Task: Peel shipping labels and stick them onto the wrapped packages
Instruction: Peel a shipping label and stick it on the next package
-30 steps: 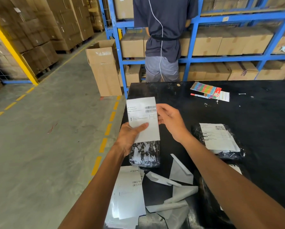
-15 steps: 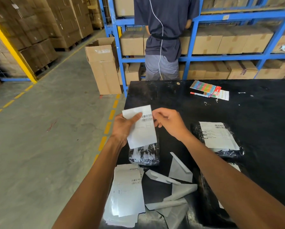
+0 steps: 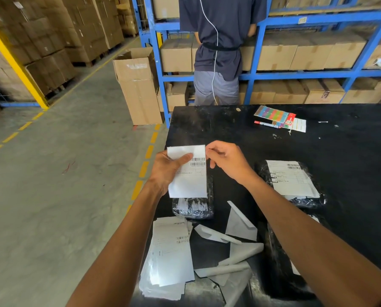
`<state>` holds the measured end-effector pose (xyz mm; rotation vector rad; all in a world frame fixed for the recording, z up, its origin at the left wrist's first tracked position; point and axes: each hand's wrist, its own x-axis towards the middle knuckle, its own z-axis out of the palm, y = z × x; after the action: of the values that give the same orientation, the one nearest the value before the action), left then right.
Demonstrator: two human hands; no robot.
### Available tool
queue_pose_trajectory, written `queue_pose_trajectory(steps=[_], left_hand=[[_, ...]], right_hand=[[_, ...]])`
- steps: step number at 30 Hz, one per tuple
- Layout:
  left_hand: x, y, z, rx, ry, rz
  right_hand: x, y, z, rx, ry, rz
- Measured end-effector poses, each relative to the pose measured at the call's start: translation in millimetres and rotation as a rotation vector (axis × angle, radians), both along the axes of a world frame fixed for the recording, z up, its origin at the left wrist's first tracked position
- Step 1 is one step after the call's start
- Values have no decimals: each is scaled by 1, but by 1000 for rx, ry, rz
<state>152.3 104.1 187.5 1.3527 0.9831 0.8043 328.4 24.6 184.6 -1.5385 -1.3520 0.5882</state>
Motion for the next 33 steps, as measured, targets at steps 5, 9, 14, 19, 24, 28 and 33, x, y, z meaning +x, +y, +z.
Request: queue_pose_trajectory(steps=[5, 9, 14, 19, 24, 28, 33], left_hand=[[0, -1, 0, 7, 12, -1], [0, 0, -1, 19, 36, 1], [1, -1, 0, 22, 60, 8], [1, 0, 0, 12, 46, -7], [1, 3, 0, -18, 28, -18], [4, 1, 1, -14, -6, 2], [18, 0, -7, 275, 57, 99]], right_hand=[[-1, -1, 0, -2, 5, -6], [-1, -2, -1, -11, 8, -14], [0, -3, -1, -32, -28, -32], [0, -2, 0, -45, -45, -30], [1, -1, 1, -82, 28, 7], [1, 0, 0, -104, 206, 84], [-5, 2, 2, -118, 259, 112]])
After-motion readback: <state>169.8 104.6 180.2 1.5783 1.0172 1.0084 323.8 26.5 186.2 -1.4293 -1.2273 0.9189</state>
